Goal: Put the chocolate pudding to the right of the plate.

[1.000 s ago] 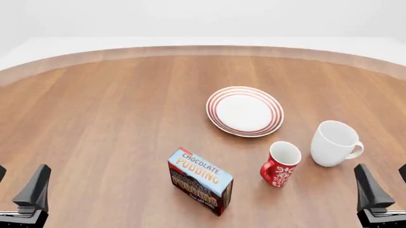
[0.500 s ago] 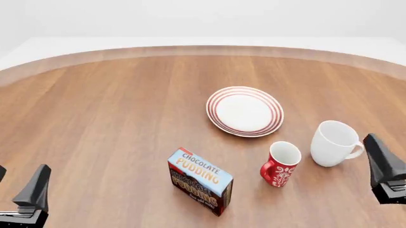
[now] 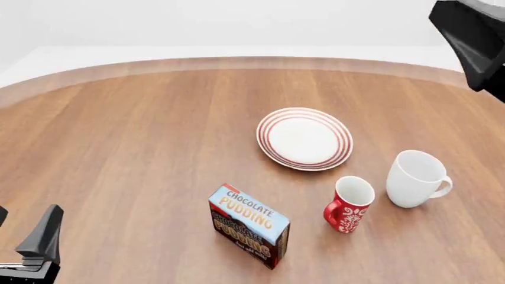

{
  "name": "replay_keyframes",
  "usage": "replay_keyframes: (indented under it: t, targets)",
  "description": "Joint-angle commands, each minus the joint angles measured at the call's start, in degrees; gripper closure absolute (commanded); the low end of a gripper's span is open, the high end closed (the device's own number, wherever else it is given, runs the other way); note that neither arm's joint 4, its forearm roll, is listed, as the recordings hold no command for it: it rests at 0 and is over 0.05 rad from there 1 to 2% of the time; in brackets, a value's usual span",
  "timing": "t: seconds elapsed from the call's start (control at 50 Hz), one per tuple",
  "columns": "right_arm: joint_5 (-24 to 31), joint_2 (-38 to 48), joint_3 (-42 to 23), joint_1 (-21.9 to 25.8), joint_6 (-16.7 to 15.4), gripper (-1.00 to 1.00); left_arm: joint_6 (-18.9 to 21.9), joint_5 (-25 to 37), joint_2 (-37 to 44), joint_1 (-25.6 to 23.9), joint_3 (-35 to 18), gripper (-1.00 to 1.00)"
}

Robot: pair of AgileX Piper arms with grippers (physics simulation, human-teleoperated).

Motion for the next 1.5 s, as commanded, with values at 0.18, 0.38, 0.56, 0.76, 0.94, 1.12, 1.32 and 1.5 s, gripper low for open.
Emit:
replay_keyframes:
  t: [0.18, 0.38, 0.56, 0.76, 0.94, 1.12, 1.32, 1.5]
  targets:
    - [2.84, 15.44, -10.65, 14.28, -1.72, -1.0, 0.0, 0.0, 0.0, 0.0, 0.0, -1.0]
    - [3.48, 18.64, -10.43, 16.35, -1.63, -1.0, 0.0, 0.0, 0.0, 0.0, 0.0, -1.0]
    - [5.04, 21.65, -9.66, 16.83, -2.36, -1.0, 0.0, 0.0, 0.0, 0.0, 0.0, -1.0]
    - [6.5, 24.69, -8.36, 17.68, -3.59, -1.0, 0.0, 0.0, 0.0, 0.0, 0.0, -1.0]
    - [6.57, 26.35, -7.09, 18.65, -3.64, -1.0, 0.0, 0.0, 0.0, 0.0, 0.0, -1.0]
    - [5.45, 27.83, -4.79, 18.24, -2.62, -1.0, 0.0, 0.0, 0.0, 0.0, 0.0, -1.0]
    - [5.29, 29.18, -3.67, 17.98, -2.66, -1.0, 0.0, 0.0, 0.0, 0.0, 0.0, -1.0]
    - [5.26, 29.04, -1.93, 17.55, -3.0, -1.0, 0.0, 0.0, 0.0, 0.0, 0.0, -1.0]
